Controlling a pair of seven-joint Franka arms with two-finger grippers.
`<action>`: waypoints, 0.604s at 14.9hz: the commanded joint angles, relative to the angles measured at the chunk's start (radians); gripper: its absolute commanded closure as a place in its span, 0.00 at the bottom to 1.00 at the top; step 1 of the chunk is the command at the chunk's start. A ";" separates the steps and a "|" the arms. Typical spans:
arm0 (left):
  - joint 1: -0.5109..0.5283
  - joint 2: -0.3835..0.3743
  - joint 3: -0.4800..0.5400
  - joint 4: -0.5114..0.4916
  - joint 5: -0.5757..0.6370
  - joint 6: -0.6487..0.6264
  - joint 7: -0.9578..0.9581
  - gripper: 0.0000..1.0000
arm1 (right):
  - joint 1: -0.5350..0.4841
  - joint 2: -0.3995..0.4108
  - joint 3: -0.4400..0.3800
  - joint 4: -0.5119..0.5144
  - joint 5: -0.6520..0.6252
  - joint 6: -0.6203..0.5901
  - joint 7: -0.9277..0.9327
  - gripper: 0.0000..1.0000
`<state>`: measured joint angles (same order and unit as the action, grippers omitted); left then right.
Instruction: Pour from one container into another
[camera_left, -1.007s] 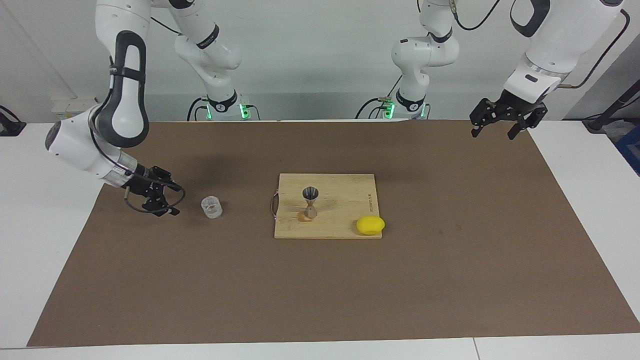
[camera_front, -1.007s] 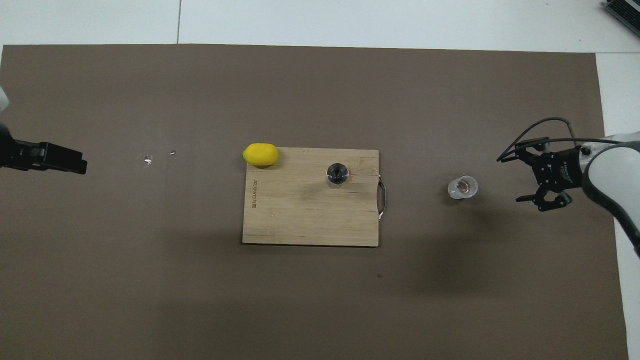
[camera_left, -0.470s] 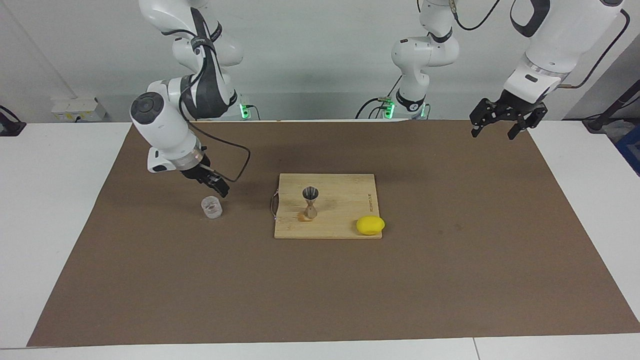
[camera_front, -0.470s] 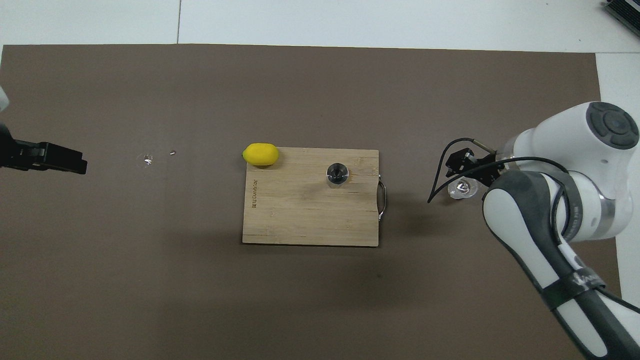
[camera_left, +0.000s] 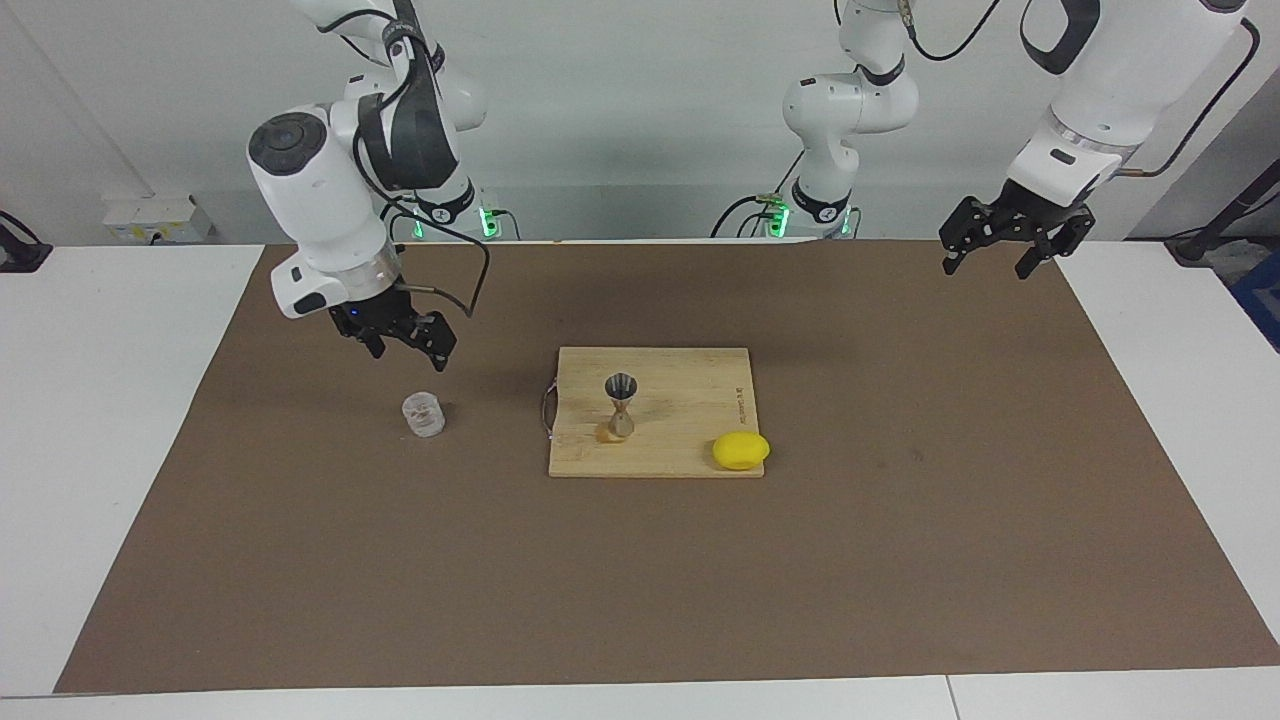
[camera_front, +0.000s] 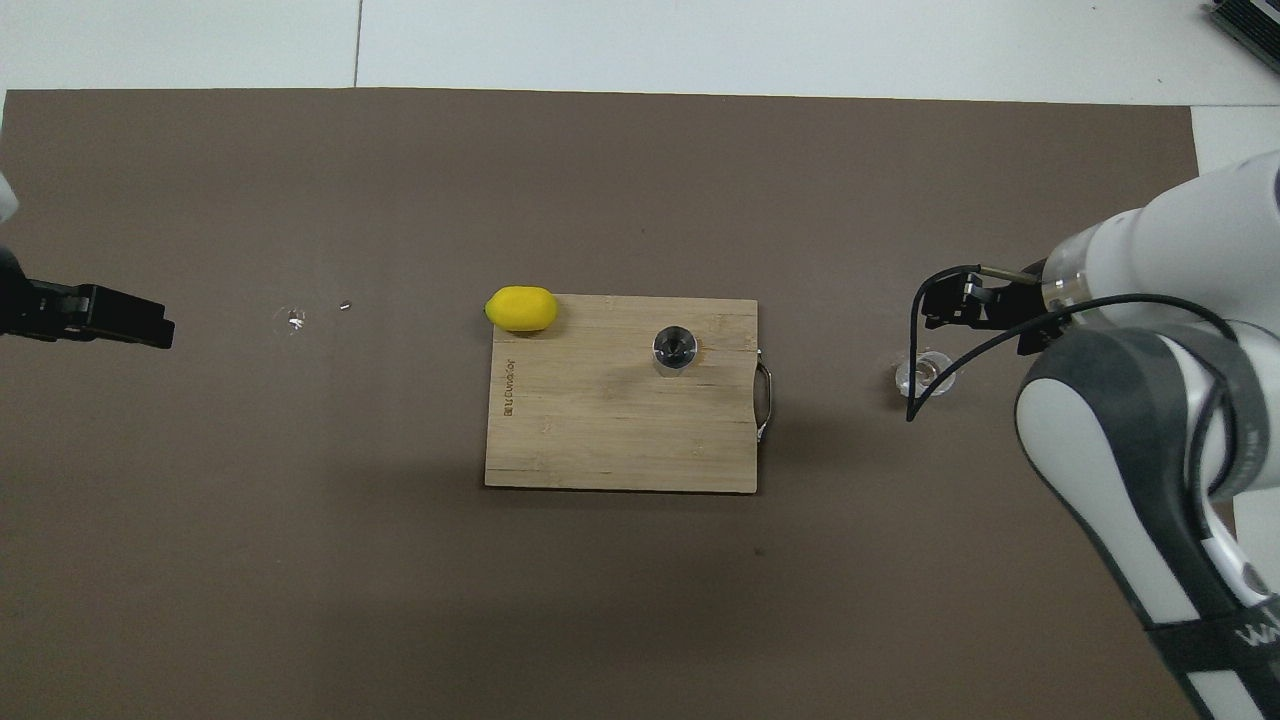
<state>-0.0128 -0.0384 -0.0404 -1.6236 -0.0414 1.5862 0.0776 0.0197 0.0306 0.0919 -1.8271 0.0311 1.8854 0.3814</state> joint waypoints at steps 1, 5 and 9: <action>0.016 -0.014 -0.010 -0.002 -0.014 -0.017 0.005 0.00 | -0.015 0.005 -0.004 0.112 -0.023 -0.097 -0.053 0.00; 0.016 -0.014 -0.010 -0.002 -0.014 -0.017 0.005 0.00 | -0.041 0.005 -0.006 0.201 -0.051 -0.196 -0.124 0.00; 0.016 -0.014 -0.010 -0.002 -0.014 -0.017 0.005 0.00 | -0.038 -0.006 0.002 0.241 -0.077 -0.311 -0.217 0.00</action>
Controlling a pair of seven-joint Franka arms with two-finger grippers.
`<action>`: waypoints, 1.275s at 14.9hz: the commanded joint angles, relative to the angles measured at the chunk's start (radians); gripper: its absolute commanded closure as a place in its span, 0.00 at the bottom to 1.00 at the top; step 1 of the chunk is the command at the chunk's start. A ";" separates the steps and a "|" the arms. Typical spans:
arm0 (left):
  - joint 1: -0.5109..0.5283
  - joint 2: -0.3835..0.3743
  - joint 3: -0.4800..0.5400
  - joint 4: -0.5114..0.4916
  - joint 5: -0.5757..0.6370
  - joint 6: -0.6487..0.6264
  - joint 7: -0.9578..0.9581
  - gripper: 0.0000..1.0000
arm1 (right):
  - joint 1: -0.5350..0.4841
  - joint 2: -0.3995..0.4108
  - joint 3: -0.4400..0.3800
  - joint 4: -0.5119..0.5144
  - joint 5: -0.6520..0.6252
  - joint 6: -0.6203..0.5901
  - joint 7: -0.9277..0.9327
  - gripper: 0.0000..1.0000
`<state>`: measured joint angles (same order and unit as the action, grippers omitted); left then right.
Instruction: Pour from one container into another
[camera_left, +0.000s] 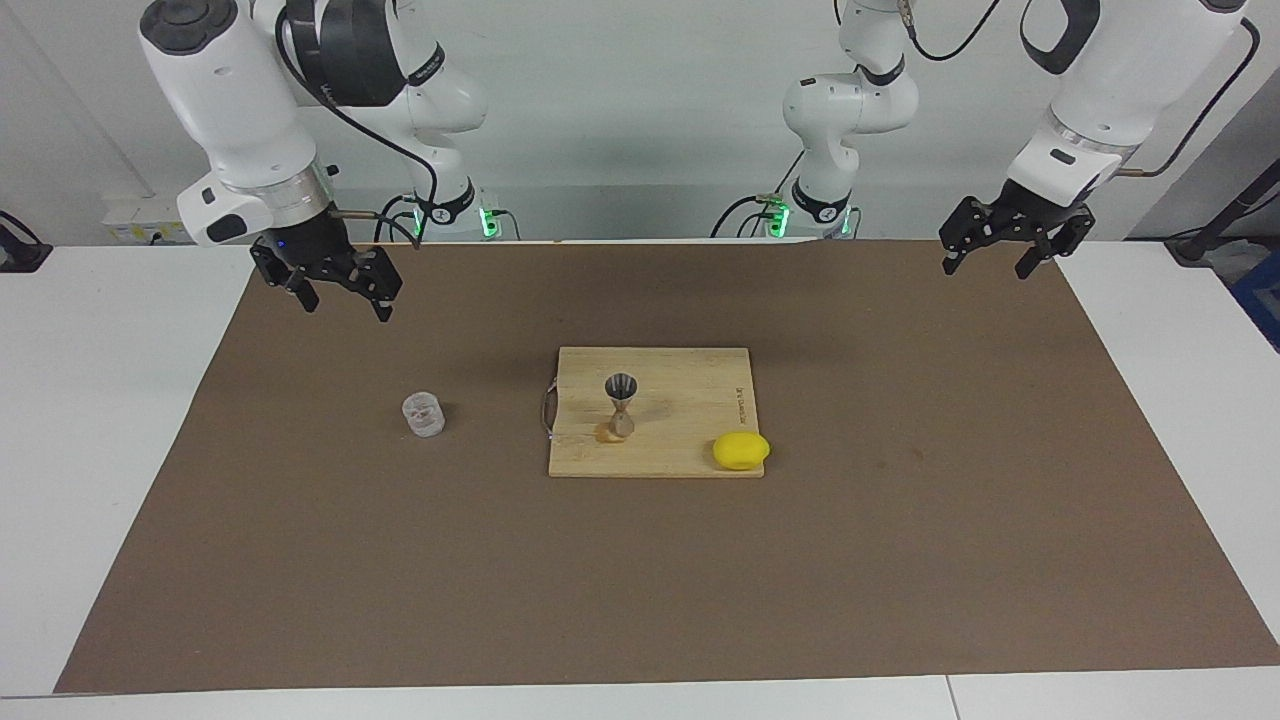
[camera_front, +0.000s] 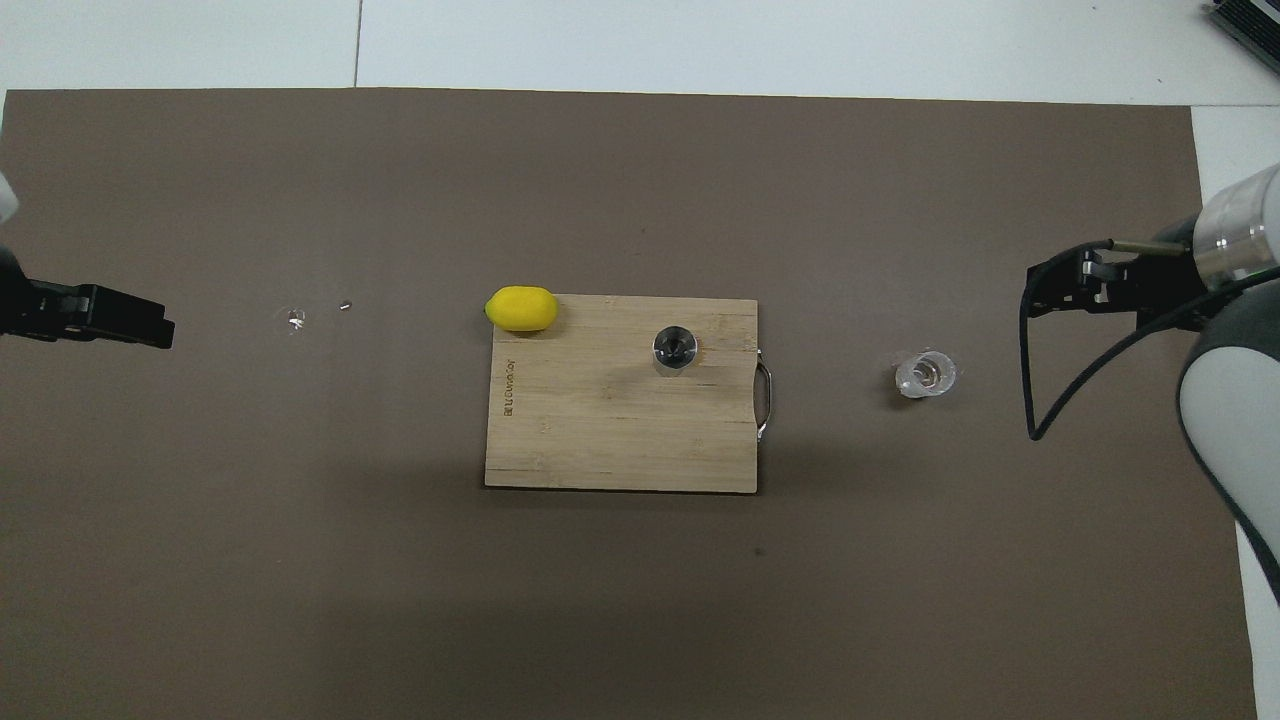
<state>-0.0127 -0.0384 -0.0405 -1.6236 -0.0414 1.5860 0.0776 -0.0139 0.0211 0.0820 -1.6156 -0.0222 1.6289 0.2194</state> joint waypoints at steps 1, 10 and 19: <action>0.016 -0.014 -0.010 -0.002 -0.014 -0.017 0.005 0.00 | -0.006 0.000 0.013 0.026 -0.021 -0.061 -0.058 0.00; 0.016 -0.014 -0.010 -0.002 -0.014 -0.017 0.005 0.00 | -0.001 -0.015 0.008 0.008 -0.004 -0.073 -0.057 0.00; 0.016 -0.014 -0.010 -0.002 -0.014 -0.017 0.005 0.00 | 0.006 -0.015 0.010 -0.003 -0.005 -0.040 -0.060 0.00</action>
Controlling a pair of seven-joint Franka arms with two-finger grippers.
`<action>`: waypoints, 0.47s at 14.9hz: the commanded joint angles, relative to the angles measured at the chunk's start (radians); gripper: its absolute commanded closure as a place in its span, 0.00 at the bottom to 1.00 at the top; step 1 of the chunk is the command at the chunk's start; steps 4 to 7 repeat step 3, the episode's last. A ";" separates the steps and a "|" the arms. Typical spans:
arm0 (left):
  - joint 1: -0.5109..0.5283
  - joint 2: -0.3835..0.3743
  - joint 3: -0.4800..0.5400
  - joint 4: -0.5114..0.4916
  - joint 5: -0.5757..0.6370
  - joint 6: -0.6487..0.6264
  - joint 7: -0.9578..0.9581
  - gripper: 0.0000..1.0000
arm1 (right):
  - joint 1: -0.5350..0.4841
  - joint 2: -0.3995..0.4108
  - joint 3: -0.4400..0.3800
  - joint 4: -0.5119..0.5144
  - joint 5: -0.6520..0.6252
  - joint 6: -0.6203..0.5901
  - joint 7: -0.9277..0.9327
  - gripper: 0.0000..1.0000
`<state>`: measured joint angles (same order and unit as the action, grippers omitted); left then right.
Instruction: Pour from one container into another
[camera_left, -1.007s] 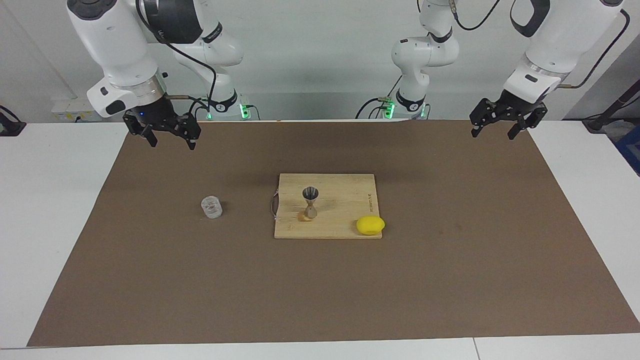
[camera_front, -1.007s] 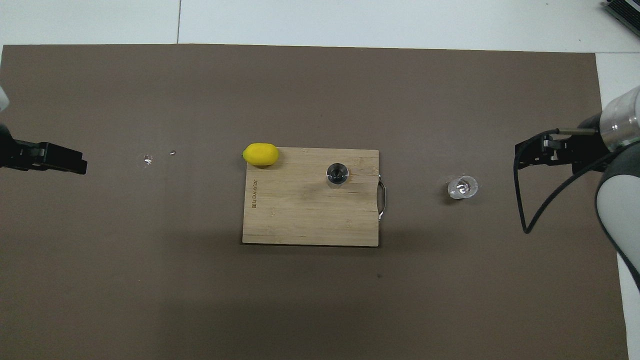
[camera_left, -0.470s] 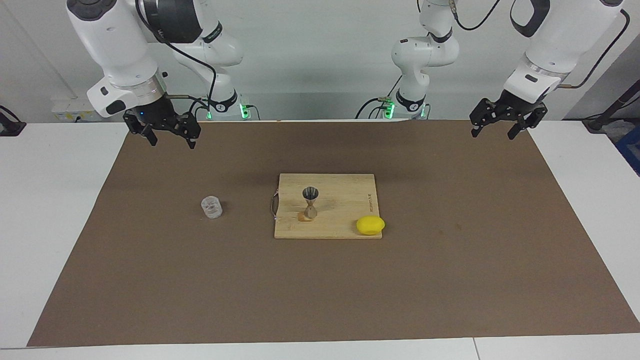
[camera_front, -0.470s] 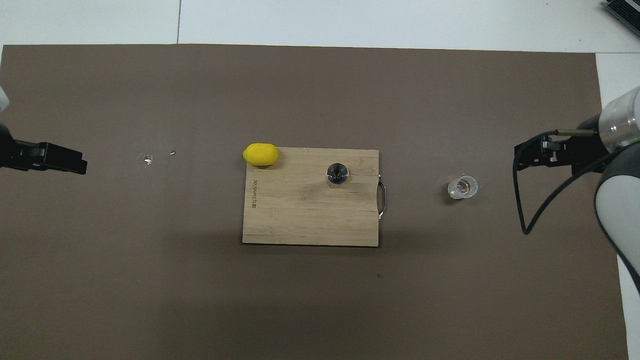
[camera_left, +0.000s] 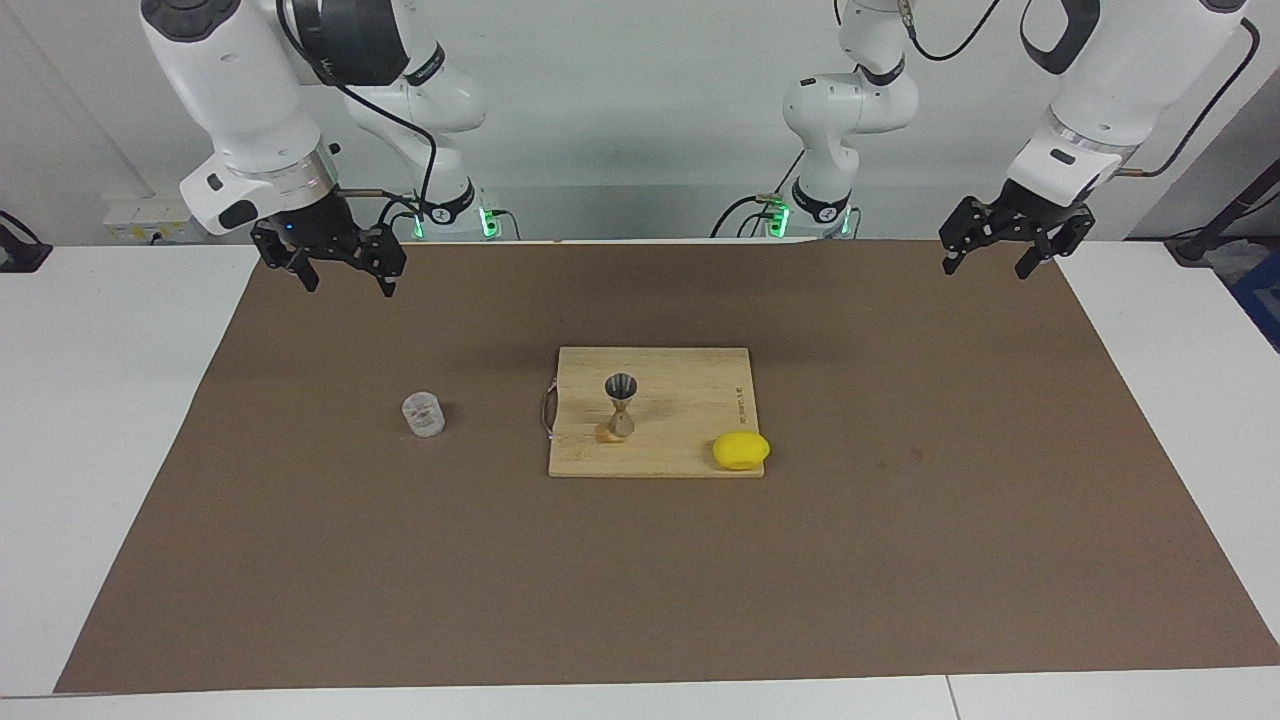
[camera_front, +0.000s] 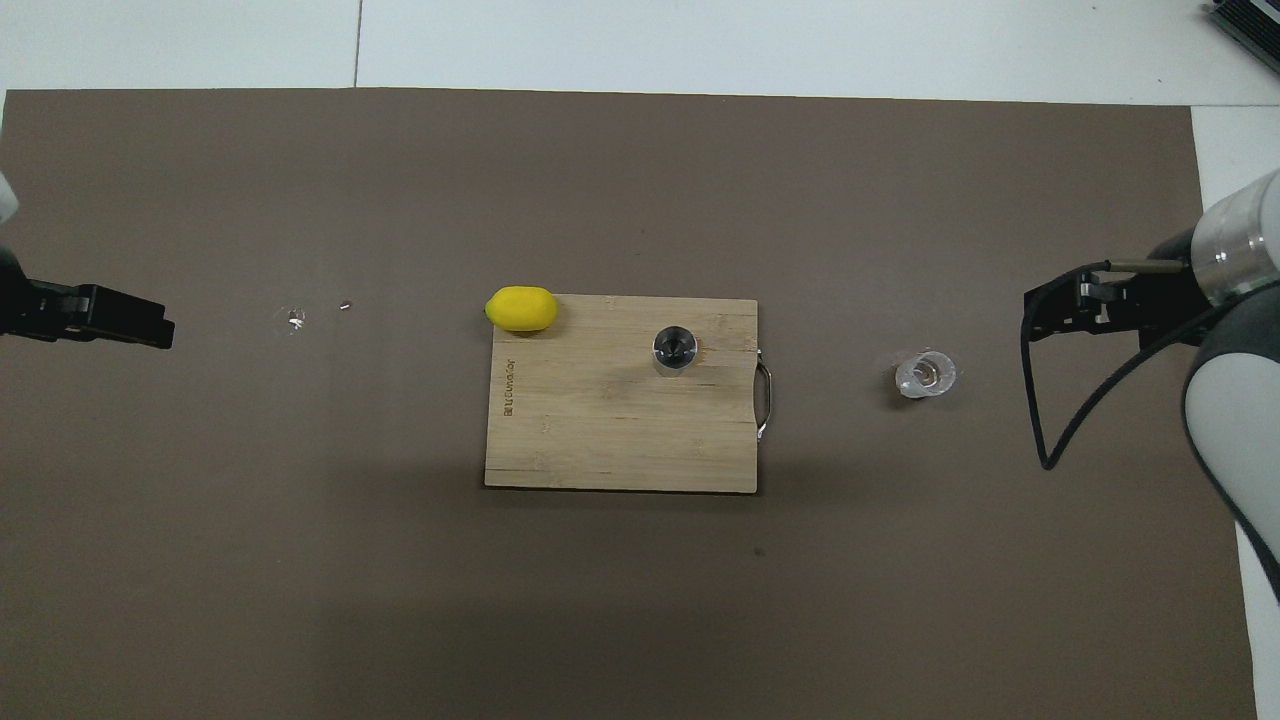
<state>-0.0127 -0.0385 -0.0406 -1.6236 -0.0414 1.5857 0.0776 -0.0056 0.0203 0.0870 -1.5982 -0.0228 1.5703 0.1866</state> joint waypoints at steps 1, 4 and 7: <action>0.016 -0.014 -0.010 -0.002 -0.014 -0.016 0.005 0.00 | -0.002 -0.017 0.007 -0.023 -0.005 0.020 -0.027 0.00; 0.016 -0.014 -0.010 -0.001 -0.014 -0.016 0.005 0.00 | -0.002 -0.019 0.007 -0.026 -0.005 0.030 -0.029 0.00; 0.016 -0.014 -0.010 -0.001 -0.014 -0.016 0.005 0.00 | -0.002 -0.019 0.007 -0.026 -0.005 0.030 -0.029 0.00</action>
